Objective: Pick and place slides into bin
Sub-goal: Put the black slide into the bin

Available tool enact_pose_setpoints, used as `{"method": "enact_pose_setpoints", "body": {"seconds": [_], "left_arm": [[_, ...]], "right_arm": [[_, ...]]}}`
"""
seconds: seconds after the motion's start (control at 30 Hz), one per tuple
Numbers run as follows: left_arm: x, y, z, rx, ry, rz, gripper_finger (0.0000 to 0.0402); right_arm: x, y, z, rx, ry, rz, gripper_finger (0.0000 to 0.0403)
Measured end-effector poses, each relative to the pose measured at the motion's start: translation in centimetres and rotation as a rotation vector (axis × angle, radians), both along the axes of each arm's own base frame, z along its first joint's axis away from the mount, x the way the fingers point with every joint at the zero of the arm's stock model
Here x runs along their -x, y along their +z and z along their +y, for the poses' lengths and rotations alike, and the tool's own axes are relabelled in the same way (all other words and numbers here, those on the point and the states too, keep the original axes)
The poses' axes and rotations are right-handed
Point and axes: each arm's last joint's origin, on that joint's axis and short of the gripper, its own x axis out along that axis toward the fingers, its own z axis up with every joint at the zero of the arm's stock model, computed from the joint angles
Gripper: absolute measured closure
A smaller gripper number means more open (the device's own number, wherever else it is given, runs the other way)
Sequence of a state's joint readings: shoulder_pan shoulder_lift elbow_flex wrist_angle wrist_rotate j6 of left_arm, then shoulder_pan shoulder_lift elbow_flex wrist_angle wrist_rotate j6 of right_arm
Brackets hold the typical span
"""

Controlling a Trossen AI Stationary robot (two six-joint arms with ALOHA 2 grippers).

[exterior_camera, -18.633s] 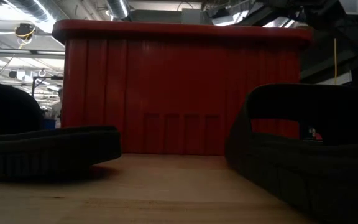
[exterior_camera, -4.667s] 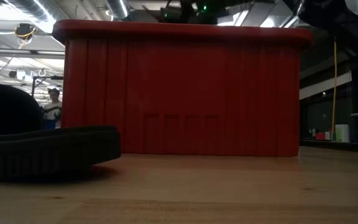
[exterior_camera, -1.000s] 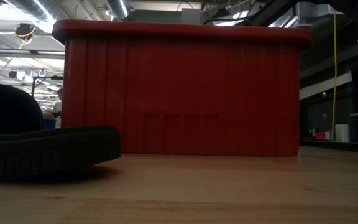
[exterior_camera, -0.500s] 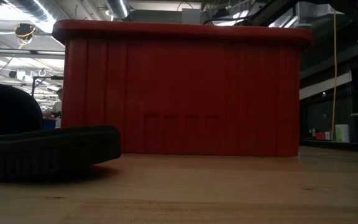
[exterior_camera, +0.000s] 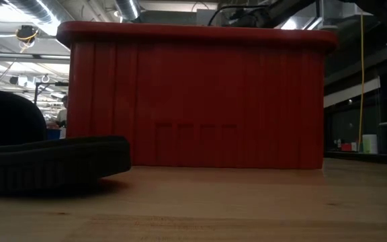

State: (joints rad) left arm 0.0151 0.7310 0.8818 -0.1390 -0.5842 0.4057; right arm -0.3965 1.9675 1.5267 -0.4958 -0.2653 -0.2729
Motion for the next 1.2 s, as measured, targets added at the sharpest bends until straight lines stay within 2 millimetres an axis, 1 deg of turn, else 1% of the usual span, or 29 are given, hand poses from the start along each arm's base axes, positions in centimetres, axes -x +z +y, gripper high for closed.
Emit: {"method": "enact_pose_setpoints", "body": {"seconds": [0.17,0.37,0.43,0.53,0.63,0.67,0.7,0.8,0.93,1.03,1.13,1.2], "left_arm": [[0.0,0.0,0.0,0.002,0.000,-0.002,0.0400],[0.0,0.0,0.0,0.003,0.003,-0.002,0.0399],[0.0,0.0,0.0,0.003,0.016,-0.002,0.0400],[0.1,0.0,0.1,0.003,0.039,-0.003,0.0399],[0.2,0.0,0.1,0.017,0.055,-0.015,0.0399],[0.2,0.0,0.1,0.032,0.054,-0.026,0.0400],[0.2,0.0,0.1,0.053,0.053,-0.041,0.0400],[0.2,-0.1,0.1,0.137,0.050,-0.086,0.0400],[0.4,-0.7,0.1,0.183,0.049,-0.047,0.0399],[1.0,-1.0,-0.1,0.226,-0.003,-0.039,0.0400],[2.0,-0.9,-0.4,0.259,-0.128,-0.037,0.0399],[2.9,-0.6,-0.5,0.260,-0.151,-0.054,0.0399]], "right_arm": [[0.4,0.7,0.1,-0.009,0.022,0.068,0.0258],[1.4,0.7,0.4,-0.046,0.040,0.190,0.0260],[1.6,0.9,0.4,-0.035,0.027,0.225,0.0273],[1.7,2.1,0.3,0.016,-0.002,0.268,0.0316],[1.5,3.8,0.1,0.038,-0.008,0.254,0.0374],[1.4,4.5,0.0,0.044,-0.009,0.240,0.0388],[1.2,5.3,-0.1,0.055,-0.008,0.217,0.0393],[0.9,7.4,-0.2,0.078,-0.011,0.163,0.0390],[0.5,10.6,0.4,0.093,-0.021,0.090,0.0398],[0.5,13.2,2.3,0.091,0.004,0.077,0.0395],[0.2,15.8,5.0,0.133,0.041,0.031,0.0399],[0.0,17.4,6.7,0.181,0.028,-0.012,0.0398]]}}
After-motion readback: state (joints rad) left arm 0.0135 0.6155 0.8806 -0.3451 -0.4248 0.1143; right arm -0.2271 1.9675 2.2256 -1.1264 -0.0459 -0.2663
